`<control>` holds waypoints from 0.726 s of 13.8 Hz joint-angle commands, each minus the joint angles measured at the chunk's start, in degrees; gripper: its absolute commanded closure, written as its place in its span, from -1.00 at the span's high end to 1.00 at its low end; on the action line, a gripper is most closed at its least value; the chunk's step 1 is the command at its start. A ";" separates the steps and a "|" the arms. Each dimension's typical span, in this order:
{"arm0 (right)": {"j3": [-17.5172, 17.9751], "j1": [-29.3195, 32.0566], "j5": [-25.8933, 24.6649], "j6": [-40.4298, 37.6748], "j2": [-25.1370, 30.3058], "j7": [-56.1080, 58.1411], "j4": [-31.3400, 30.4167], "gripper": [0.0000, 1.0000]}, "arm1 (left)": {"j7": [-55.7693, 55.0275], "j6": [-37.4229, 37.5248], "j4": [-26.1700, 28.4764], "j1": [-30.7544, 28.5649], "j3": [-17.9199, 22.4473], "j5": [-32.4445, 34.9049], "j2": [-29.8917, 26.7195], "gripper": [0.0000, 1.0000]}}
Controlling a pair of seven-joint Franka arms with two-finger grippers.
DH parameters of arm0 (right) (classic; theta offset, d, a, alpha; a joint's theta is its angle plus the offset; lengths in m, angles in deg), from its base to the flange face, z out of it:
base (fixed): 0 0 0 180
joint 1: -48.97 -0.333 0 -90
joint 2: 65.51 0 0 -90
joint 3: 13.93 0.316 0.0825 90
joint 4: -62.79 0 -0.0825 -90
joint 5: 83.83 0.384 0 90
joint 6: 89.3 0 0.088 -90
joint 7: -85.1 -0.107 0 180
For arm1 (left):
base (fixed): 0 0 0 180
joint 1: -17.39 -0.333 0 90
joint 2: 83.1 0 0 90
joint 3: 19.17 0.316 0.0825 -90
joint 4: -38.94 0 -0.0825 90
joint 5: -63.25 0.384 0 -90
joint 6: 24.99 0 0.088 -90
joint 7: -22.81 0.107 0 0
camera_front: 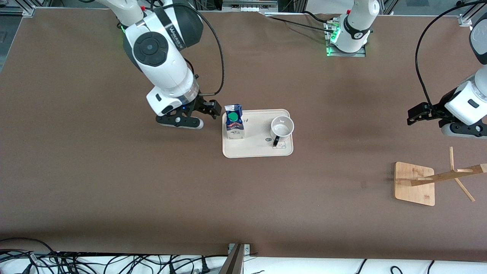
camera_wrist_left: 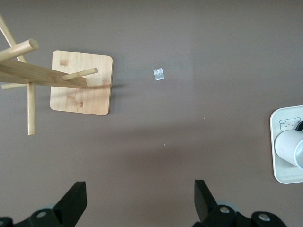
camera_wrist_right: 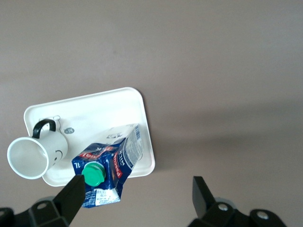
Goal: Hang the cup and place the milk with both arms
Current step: 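Move the right gripper over the milk carton on the tray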
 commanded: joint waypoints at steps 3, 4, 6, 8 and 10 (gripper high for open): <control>-0.68 -4.46 -4.82 -0.38 -4.47 -0.46 1.82 1.00 | -0.39 -0.79 1.93 0.32 0.47 0.71 -1.31 1.00; -0.68 -5.25 -5.00 -0.21 -4.92 -0.46 1.82 1.00 | -0.39 -0.79 2.02 0.32 0.47 0.71 -1.31 1.00; -0.77 -6.22 -4.65 2.68 -6.06 -0.02 1.82 1.00 | -0.39 -0.79 2.02 0.23 0.47 0.71 -1.31 1.00; -0.68 -7.10 -4.47 5.50 -7.38 0.16 1.82 1.00 | -0.39 -0.79 2.02 0.23 0.56 0.71 -1.22 1.00; -0.77 -8.68 -4.56 7.87 -8.44 0.51 1.91 1.00 | -0.39 -0.79 2.02 0.23 0.56 0.71 -1.22 1.00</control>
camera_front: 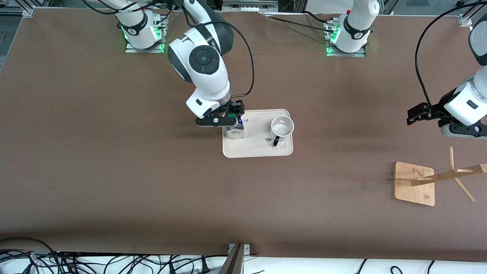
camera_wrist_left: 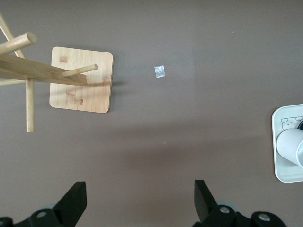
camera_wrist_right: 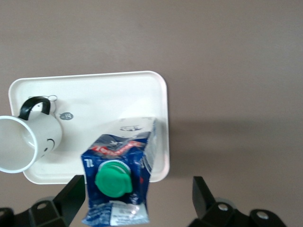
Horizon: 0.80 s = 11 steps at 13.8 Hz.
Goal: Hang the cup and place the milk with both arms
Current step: 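Move the right gripper over the milk carton on the tray, then close the right gripper on the blue milk carton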
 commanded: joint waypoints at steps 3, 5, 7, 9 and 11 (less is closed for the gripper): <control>-0.83 -2.30 -0.51 1.81 -1.72 0.86 1.59 1.00 | -0.33 -0.79 1.43 0.23 0.22 0.71 -1.22 1.00; -0.83 -2.30 -0.51 1.72 -1.72 2.88 1.50 1.00 | -0.33 -0.79 1.43 0.23 0.31 0.71 -1.22 1.00; -1.01 -2.39 -0.69 1.55 -1.72 3.41 1.50 1.00 | -0.33 -0.79 1.52 0.23 0.31 0.71 -1.13 1.00; -1.01 -2.30 -0.95 1.37 -1.72 4.55 1.41 1.00 | -0.33 -0.79 1.61 0.23 0.22 0.71 -1.13 1.00; -1.01 -2.30 -0.69 1.37 -2.07 4.73 1.41 1.00 | -0.33 -0.79 1.87 0.23 0.22 0.71 -1.13 1.00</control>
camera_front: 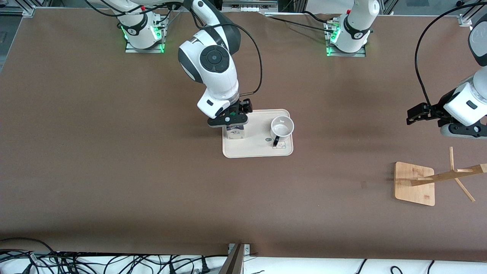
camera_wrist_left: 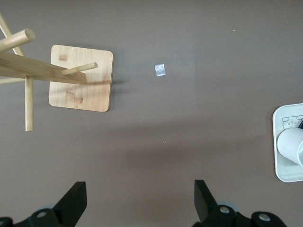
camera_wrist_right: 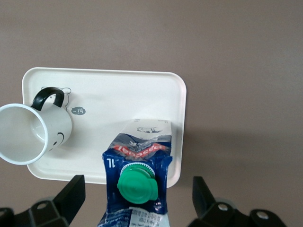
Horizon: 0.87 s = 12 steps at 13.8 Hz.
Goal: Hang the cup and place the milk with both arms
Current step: 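Close the right gripper on the blue milk carton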
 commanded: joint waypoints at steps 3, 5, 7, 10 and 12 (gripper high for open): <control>-0.62 -0.54 -0.62 -0.27 -0.87 1.27 1.00 1.00 | -0.33 -0.79 1.51 0.23 0.26 0.71 -1.14 1.00; -0.62 -0.54 -0.62 -0.18 -1.66 1.98 1.08 1.00 | -0.33 -0.79 1.51 0.23 0.26 0.71 -1.05 1.00; -1.49 -0.45 -0.54 0.17 -2.01 2.24 1.17 1.00 | -0.24 -0.79 1.51 0.23 0.26 0.71 -1.05 1.00; -1.67 -0.45 -0.27 0.96 -2.62 2.68 1.61 1.00 | -0.24 -0.79 1.60 0.23 0.26 0.71 -1.05 1.00; -1.67 -0.45 -0.10 0.96 -3.68 2.68 3.45 1.00 | -0.24 -0.79 1.60 0.23 0.26 0.71 -1.05 1.00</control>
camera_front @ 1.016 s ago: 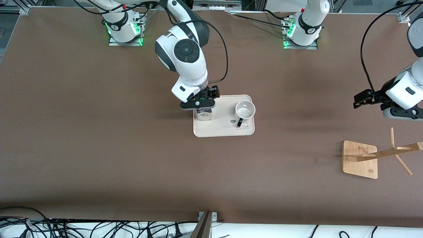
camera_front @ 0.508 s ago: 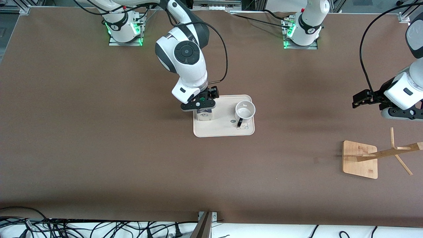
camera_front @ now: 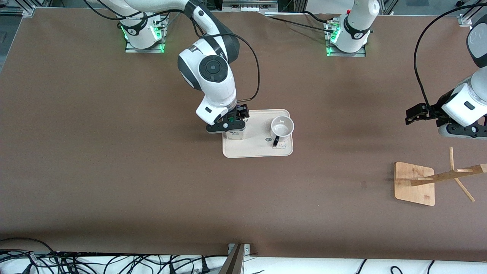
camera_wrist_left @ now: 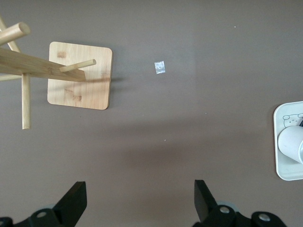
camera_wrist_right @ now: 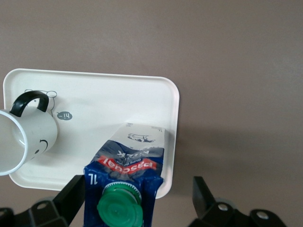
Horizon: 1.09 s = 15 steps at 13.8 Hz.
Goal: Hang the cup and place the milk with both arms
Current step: 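Close the right gripper on the blue milk carton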
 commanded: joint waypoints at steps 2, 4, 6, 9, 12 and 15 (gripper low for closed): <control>-0.26 -0.50 -0.01 -0.10 -2.89 0.26 4.71 1.00 | -0.24 -0.79 1.14 0.15 0.25 0.71 -0.96 1.00; -0.18 -0.93 -0.09 0.08 -3.24 0.17 4.80 1.00 | -0.15 -0.79 1.14 0.15 0.25 0.71 -0.96 1.00; -0.18 -0.94 -0.10 0.43 -3.50 0.43 4.80 1.00 | -0.24 -0.79 1.14 0.15 0.25 0.71 -0.96 1.00; -0.18 -0.94 -0.10 0.43 -3.59 0.69 4.80 0.66 | -0.24 -0.79 1.14 0.15 0.25 0.71 -0.96 1.00; -0.09 -0.94 -0.01 0.34 -3.51 0.78 4.80 -0.46 | -0.24 -0.79 1.14 0.15 0.25 0.71 -0.96 1.00; -0.09 -0.94 0.08 0.25 -3.51 0.78 4.80 -0.51 | -0.32 -0.79 1.14 0.15 0.25 0.71 -0.96 1.00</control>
